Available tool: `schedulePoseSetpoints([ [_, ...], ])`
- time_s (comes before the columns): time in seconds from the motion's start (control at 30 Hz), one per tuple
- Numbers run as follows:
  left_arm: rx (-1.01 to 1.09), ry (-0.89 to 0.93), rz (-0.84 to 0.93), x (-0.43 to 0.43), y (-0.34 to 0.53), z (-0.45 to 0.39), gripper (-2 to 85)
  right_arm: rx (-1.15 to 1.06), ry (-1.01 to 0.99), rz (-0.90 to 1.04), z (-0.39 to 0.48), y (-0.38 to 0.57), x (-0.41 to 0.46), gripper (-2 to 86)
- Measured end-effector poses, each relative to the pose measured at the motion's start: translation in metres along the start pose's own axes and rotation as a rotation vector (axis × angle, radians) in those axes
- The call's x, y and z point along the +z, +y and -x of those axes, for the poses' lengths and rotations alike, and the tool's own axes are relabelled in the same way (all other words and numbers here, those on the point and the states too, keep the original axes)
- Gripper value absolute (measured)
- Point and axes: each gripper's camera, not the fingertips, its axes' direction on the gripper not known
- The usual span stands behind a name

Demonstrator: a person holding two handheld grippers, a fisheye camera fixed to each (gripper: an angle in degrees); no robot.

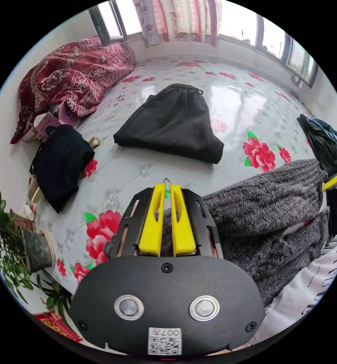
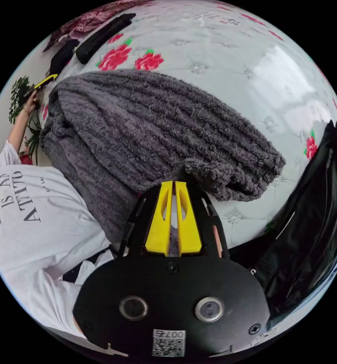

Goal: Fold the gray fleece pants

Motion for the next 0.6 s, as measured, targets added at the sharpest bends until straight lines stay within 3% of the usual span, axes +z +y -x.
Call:
schedulePoseSetpoints([
  [0.07,0.049,-0.009,-0.016,0.018,-0.031,-0.003,4.0,-0.051,0.122,0.214,0.007,0.007,0.024,-0.2],
  [0.13,0.115,-0.029,-0.019,0.033,-0.057,-0.007,4.9,-0.012,0.228,0.225,0.003,0.017,0.024,-0.3],
  [0.3,0.255,-0.112,-0.016,0.083,-0.126,-0.026,5.4,0.192,0.189,-0.089,-0.017,0.05,-0.024,-0.3],
  [0.43,0.226,-0.116,0.119,0.145,-0.155,-0.033,4.1,0.386,0.096,-0.287,-0.032,0.073,-0.028,-0.3],
  [0.6,0.065,-0.185,-0.089,0.155,-0.137,-0.045,-0.3,0.509,0.144,-0.448,-0.017,0.053,-0.005,-0.3],
])
